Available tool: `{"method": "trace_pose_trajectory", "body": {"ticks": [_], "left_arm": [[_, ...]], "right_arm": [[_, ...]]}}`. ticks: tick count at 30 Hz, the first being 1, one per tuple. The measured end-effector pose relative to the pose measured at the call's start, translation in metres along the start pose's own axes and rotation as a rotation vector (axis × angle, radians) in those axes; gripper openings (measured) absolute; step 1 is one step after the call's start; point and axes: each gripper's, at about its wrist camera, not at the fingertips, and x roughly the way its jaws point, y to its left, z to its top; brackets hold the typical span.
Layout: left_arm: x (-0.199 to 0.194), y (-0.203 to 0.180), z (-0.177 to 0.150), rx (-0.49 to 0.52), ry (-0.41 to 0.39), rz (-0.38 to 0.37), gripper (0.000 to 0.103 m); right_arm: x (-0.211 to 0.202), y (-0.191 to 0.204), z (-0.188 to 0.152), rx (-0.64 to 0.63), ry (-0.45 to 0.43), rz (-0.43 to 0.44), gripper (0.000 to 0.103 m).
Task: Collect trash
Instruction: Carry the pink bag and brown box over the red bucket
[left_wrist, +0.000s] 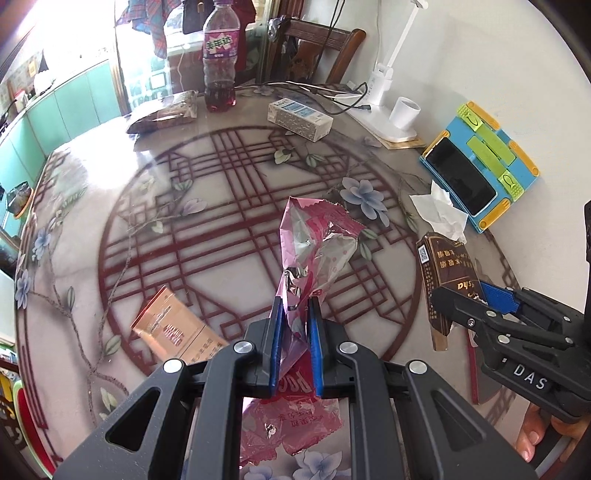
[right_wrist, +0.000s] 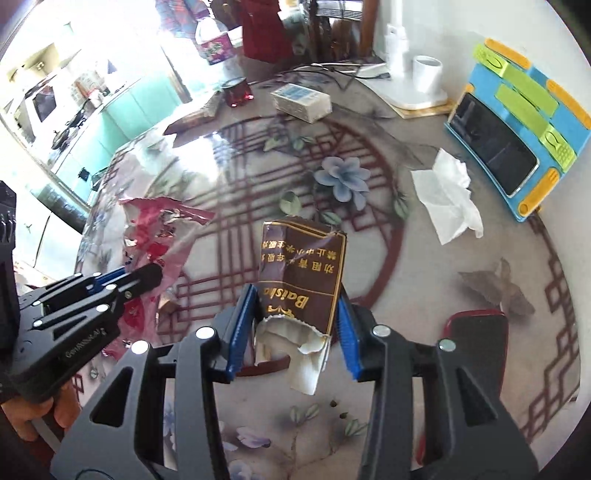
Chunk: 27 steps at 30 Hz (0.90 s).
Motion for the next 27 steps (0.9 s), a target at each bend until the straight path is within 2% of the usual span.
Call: {"method": "trace_pose_trajectory", "body": {"ticks": [20,27], "left_arm": [[-0.048,0.057,-0.029,-0.099,-0.069,0.084,0.011],[-0.055,0.076,-0.041,-0.148,-0.064,0.093,0.011]], "right_arm": [[-0.011,0.077,-0.006,-0.132,-0.021,0.068,0.041],[-0.007,0.094,-0.012,-0.152,-0.009,0.083,0.041]]}}
